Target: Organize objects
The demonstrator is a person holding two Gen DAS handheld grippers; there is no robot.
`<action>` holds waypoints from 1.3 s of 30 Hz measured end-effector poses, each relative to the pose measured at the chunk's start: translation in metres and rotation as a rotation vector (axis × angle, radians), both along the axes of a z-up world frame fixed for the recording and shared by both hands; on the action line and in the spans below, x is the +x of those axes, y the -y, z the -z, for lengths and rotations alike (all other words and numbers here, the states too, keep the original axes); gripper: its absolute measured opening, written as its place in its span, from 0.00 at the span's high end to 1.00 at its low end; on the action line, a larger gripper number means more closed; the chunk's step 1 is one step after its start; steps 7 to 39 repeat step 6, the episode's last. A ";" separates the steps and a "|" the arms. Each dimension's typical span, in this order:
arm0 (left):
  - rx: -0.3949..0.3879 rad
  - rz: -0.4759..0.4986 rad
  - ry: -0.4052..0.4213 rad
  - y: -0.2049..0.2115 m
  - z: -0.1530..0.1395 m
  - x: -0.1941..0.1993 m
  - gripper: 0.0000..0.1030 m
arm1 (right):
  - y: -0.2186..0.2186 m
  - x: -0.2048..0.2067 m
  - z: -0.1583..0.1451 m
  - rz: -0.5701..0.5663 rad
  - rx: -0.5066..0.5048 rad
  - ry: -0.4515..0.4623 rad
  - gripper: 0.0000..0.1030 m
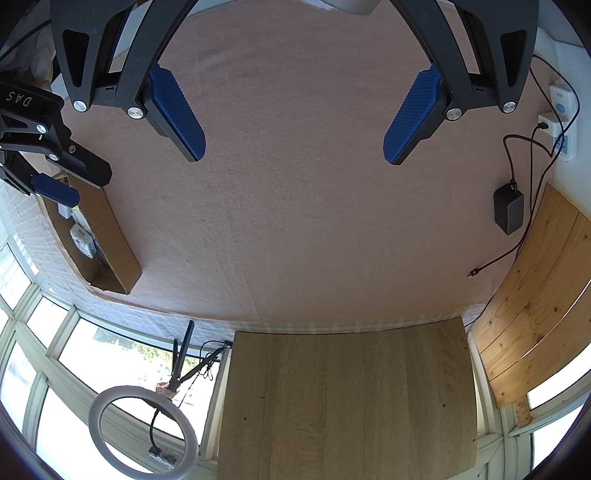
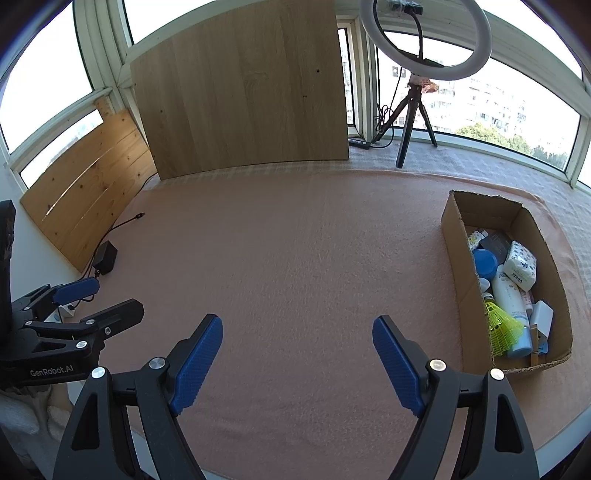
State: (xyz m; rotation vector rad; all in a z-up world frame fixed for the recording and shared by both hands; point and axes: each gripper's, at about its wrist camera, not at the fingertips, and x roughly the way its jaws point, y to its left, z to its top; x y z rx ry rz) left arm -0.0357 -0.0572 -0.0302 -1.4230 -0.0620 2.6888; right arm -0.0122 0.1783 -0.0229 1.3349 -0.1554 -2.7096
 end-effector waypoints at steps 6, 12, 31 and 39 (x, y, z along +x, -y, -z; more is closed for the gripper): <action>-0.011 0.006 -0.009 -0.003 0.002 0.000 0.04 | -0.001 -0.001 0.001 0.000 -0.002 0.003 0.22; -0.011 0.006 -0.009 -0.003 0.002 0.000 0.04 | -0.001 -0.001 0.001 0.000 -0.002 0.003 0.22; -0.011 0.006 -0.009 -0.003 0.002 0.000 0.04 | -0.001 -0.001 0.001 0.000 -0.002 0.003 0.22; -0.011 0.006 -0.009 -0.003 0.002 0.000 0.04 | -0.001 -0.001 0.001 0.000 -0.002 0.003 0.22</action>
